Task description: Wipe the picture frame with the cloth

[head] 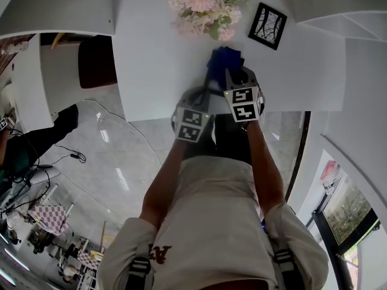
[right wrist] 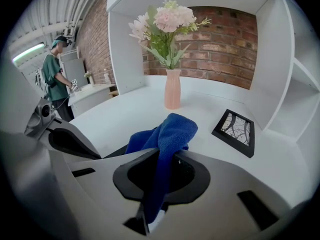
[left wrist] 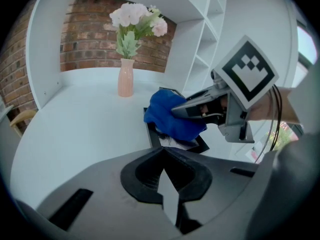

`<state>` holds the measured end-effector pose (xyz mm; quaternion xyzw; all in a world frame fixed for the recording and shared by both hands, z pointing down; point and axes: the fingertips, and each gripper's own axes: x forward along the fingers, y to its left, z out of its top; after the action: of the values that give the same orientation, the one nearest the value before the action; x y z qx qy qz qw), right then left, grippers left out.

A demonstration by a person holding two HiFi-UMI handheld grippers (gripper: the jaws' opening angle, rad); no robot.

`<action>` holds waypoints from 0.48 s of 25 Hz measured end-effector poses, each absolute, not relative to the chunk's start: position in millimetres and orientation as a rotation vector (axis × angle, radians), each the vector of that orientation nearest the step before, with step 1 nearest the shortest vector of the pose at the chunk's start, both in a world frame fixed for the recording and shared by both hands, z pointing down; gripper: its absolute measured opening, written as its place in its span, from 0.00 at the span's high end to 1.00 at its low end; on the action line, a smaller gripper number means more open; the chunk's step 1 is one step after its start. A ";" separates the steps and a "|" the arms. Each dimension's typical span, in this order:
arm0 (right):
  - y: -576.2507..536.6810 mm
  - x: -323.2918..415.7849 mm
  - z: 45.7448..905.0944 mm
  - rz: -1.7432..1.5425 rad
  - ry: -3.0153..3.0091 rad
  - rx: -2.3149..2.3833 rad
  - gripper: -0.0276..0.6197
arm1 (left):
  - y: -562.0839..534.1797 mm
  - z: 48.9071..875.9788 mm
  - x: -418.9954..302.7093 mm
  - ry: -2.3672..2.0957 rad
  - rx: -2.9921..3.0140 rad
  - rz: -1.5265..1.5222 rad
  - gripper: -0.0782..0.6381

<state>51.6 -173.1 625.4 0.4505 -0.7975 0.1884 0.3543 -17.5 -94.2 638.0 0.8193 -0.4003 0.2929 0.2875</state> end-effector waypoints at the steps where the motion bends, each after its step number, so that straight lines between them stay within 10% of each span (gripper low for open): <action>1: -172.3 54.2 624.5 0.485 -2.058 1.171 0.91 | -94.1 637.9 -17.6 -1.070 2.189 0.785 0.89; 12: -164.7 83.9 619.0 0.461 -2.007 1.231 0.91 | -94.1 638.4 -17.7 -1.071 2.191 0.787 0.89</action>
<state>83.9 -164.7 619.0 0.4782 -0.7796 0.1792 0.3625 -17.7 -94.1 638.4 0.8194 -0.4005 0.2943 0.2856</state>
